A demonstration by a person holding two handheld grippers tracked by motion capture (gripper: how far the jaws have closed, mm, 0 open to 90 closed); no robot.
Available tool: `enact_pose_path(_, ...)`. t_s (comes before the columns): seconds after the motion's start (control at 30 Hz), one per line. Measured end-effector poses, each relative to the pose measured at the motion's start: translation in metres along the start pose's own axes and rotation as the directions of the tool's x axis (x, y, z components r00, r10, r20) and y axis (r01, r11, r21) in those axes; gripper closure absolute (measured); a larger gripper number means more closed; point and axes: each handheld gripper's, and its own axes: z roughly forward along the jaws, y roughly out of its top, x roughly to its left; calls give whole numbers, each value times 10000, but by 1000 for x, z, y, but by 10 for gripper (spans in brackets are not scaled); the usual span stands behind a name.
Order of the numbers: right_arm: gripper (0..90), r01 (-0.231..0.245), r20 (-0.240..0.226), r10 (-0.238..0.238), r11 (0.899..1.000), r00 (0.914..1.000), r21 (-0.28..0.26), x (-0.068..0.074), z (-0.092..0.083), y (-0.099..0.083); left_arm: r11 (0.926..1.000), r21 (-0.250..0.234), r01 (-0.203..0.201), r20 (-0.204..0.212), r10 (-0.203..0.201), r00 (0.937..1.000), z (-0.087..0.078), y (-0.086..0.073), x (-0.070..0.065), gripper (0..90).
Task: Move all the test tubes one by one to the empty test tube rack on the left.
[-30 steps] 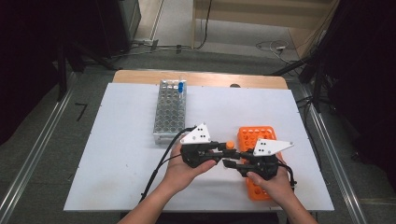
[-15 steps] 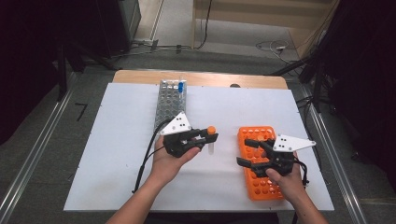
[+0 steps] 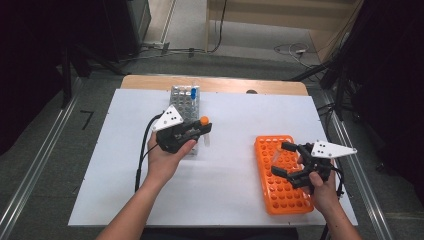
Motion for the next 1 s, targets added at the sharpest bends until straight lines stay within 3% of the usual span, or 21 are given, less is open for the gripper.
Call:
enact_pose_path(0.3,0,-232,283,225,9994,9993,264,-13,-4,-8,9998,-199,45,-771,-60,9970,4,10,25,754)
enact_pose_path(0.6,0,-431,723,419,9990,9965,155,-22,-12,-13,9988,-455,182,-1592,-253,9869,11,15,52,754)
enact_pose_path(0.73,0,-498,839,488,9987,9953,104,-26,-13,-16,9984,-552,72,-1893,-176,9818,19,19,60,753)
enact_pose_path(1.0,0,-644,976,635,9979,9932,55,-31,-17,-19,9949,-944,355,-2662,-596,9621,37,16,78,753)
